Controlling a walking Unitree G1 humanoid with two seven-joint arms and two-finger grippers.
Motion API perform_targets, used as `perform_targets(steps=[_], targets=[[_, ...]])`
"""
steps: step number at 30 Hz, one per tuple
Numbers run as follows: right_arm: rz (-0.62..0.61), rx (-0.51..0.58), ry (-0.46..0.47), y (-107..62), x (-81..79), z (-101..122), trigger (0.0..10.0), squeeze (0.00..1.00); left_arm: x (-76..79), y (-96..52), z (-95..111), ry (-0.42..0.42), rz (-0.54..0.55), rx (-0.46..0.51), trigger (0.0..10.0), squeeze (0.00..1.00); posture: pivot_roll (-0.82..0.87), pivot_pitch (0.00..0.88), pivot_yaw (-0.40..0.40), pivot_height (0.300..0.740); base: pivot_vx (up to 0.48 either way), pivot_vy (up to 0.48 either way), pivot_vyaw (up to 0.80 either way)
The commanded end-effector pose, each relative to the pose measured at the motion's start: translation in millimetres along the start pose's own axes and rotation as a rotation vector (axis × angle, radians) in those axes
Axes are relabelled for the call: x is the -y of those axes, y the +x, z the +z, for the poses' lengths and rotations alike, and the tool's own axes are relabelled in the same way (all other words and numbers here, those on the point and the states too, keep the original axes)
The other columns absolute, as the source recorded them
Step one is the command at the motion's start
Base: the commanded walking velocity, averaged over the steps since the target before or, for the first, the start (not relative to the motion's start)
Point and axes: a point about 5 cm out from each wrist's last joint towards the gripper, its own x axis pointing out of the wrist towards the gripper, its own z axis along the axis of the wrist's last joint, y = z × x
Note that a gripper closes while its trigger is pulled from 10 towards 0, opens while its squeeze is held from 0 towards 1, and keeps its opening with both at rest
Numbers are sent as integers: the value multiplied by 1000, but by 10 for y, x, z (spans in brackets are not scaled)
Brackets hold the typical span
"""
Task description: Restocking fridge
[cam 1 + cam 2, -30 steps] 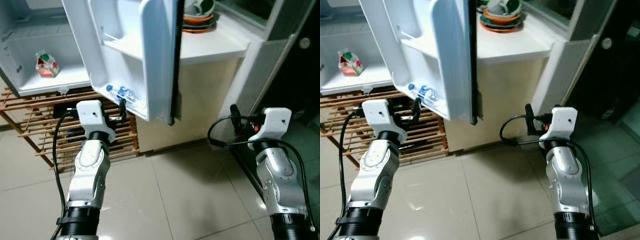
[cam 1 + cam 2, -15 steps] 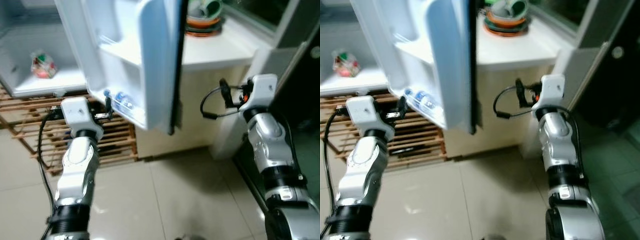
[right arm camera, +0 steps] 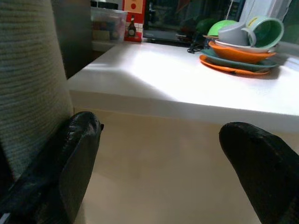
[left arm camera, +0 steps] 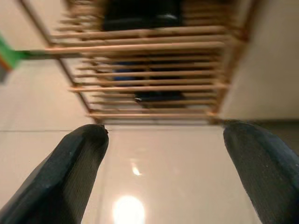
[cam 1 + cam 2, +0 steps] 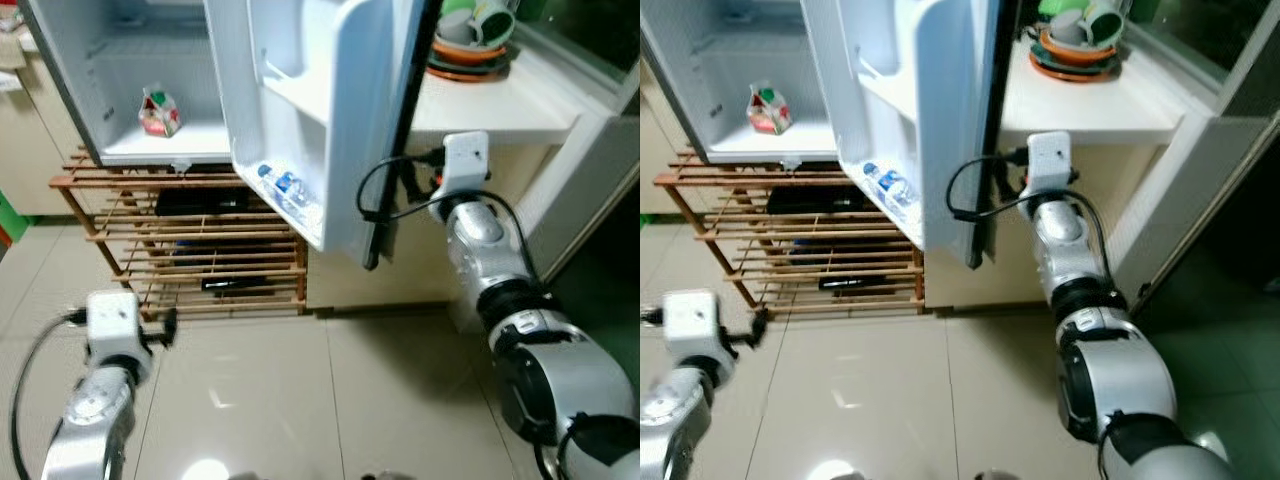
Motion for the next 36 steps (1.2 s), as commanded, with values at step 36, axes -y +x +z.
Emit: perform_targets(steps=[36], targets=[[218, -74, 394, -661, -171, -94, 10000, 0, 301, 422, 406, 57, 11, 89, 10000, 0, -82, 0, 40, 740, 0, 0, 0]])
